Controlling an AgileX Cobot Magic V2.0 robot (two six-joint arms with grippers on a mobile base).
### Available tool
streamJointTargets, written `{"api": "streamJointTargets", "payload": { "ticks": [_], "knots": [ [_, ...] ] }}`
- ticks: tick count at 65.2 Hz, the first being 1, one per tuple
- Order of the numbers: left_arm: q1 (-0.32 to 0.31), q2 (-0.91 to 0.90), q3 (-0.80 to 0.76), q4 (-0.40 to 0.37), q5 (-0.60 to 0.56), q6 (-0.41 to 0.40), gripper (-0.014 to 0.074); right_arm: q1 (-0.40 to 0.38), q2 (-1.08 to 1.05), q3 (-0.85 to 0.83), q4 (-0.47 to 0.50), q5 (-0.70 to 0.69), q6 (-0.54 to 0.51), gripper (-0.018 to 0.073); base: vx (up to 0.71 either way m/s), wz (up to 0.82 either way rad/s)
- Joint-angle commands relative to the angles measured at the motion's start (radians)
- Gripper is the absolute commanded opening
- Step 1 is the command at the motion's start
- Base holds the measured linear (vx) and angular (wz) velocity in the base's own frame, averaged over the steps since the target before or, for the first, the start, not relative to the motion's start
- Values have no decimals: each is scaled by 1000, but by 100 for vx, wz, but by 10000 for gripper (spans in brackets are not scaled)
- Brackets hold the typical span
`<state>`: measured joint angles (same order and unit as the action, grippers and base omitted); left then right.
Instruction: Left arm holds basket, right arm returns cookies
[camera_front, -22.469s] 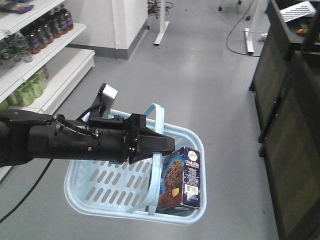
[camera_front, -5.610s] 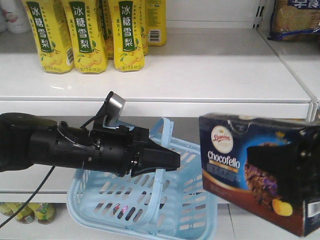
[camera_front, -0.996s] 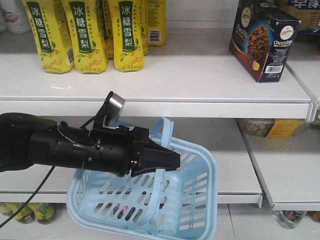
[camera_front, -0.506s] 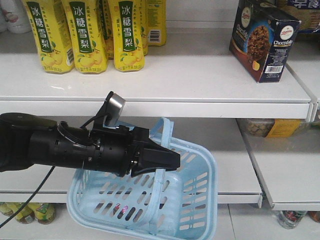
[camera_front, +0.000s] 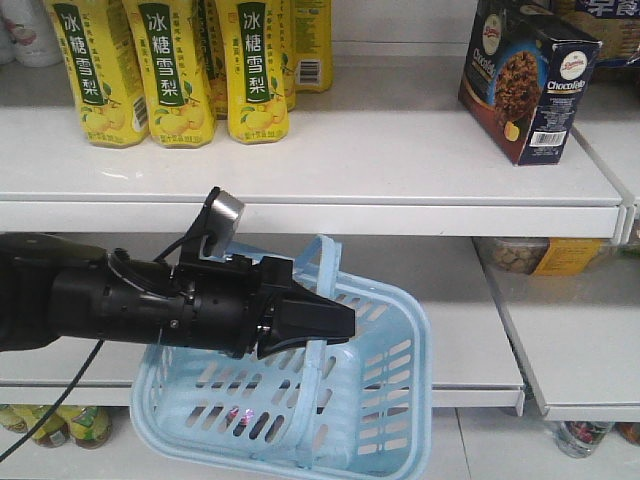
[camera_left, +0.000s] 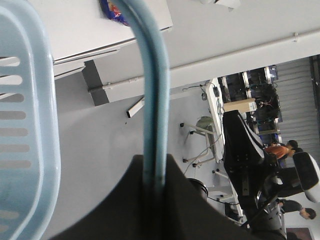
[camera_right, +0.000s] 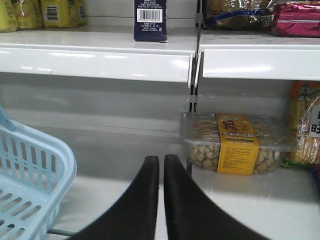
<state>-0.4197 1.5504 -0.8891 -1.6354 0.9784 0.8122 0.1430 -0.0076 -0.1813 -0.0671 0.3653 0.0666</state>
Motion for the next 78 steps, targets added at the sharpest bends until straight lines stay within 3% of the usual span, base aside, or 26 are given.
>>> {"api": "streamJointTargets", "payload": {
  "ticks": [1,14,23,31,39,45,50,64,70,78],
  "knots": [
    [-14,-114,7,-82,35,22,-6,-3,11,-28,-10,-84,-6,-11,0,0],
    [-56,-324,128,23,-30,22,-6,-3,11,-28,-10,-84,-6,-11,0,0],
    [-61,-487,240,51,-88,22,-6,-3,11,-28,-10,-84,-6,-11,0,0],
    [-61,-644,363,66,-224,21,-6,-3,11,-28,-10,-84,-6,-11,0,0],
    [-61,-818,457,172,-366,-20,-6,-3,11,-28,-10,-84,-6,-11,0,0],
    [-60,-938,507,305,-467,-137,-6,-3,11,-28,-10,-84,-6,-11,0,0],
    [-60,-1026,546,451,-551,-292,-6,-3,11,-28,-10,-84,-6,-11,0,0],
    [-55,-1219,668,1000,-765,-708,-6,-3,11,-28,-10,-84,-6,-11,0,0],
    [-11,-1276,722,1158,-830,-799,-6,-3,11,-28,-10,-84,-6,-11,0,0],
    [96,-1340,785,1295,-879,-812,-6,-3,11,-28,-10,-84,-6,-11,0,0]
  ]
}}
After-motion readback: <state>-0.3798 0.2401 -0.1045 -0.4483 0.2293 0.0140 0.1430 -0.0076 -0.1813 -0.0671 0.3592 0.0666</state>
